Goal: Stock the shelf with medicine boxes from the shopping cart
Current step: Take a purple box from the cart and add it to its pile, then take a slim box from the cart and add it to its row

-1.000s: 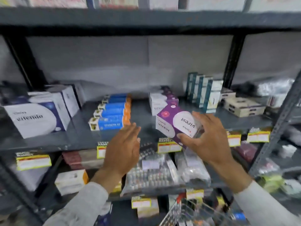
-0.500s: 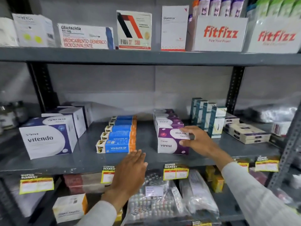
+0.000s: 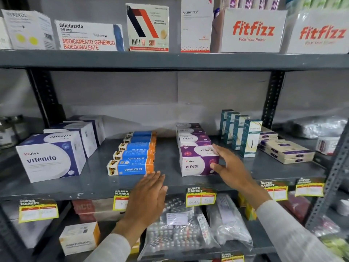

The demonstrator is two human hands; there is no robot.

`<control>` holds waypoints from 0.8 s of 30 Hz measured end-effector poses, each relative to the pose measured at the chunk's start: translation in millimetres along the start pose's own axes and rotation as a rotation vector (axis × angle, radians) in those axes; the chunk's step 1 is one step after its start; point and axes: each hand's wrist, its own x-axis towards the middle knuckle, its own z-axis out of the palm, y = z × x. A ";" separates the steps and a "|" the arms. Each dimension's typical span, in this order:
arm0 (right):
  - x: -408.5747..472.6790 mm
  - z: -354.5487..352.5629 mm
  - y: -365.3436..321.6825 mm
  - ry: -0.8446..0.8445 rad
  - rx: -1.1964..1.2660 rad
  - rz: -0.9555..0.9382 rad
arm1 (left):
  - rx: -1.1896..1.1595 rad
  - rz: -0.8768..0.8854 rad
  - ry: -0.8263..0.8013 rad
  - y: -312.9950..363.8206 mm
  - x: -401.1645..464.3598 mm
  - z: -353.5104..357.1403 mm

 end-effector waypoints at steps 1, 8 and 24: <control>-9.1 -0.6 0.6 0.045 0.048 -0.021 | -0.029 0.000 0.036 2.8 -1.4 -1.7; -107.1 11.0 24.1 0.462 0.057 -0.148 | -0.218 0.142 0.275 36.2 -50.1 28.3; -329.9 119.1 238.7 -0.222 -0.125 0.629 | -0.100 0.139 -0.584 107.4 -226.2 226.6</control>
